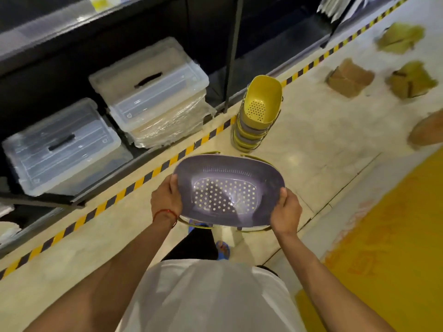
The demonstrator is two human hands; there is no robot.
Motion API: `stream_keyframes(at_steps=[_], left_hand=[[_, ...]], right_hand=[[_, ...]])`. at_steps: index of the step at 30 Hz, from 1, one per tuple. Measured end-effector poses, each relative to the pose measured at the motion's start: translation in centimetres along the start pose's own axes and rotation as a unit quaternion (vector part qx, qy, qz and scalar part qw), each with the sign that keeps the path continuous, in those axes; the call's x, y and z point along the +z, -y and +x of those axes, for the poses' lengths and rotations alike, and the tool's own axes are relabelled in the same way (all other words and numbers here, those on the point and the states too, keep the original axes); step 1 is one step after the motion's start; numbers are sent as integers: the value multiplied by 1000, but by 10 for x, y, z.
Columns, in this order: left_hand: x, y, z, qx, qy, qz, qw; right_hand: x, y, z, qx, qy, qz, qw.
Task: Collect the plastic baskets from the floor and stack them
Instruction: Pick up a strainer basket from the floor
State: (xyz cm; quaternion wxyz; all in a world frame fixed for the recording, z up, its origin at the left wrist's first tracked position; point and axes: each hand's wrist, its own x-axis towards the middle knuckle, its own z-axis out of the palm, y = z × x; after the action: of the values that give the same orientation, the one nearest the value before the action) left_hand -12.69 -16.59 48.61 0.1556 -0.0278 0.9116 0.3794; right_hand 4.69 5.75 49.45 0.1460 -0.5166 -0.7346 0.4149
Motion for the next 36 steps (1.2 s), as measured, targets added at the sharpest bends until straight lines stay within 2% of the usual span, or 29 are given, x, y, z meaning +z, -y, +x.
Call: stream_keyframes(at_steps=[11, 20, 24, 26, 31, 36], left_hand=[[113, -146, 108, 7, 75, 6, 997], [187, -257, 164, -26, 62, 43, 997], [231, -291, 173, 10, 29, 48, 998], [252, -311, 169, 2, -7, 40, 999], [287, -351, 149, -85, -89, -4, 992], [306, -368, 141, -203, -161, -56, 964]], right_hand=[[-29, 32, 173, 32, -73, -33, 996], [-61, 46, 311, 27, -69, -25, 997], [-80, 33, 379, -23, -32, -29, 999], [-91, 35, 416, -42, -7, -34, 998], [-114, 55, 497, -104, 72, -62, 990], [-103, 92, 563, -191, 147, -94, 966]])
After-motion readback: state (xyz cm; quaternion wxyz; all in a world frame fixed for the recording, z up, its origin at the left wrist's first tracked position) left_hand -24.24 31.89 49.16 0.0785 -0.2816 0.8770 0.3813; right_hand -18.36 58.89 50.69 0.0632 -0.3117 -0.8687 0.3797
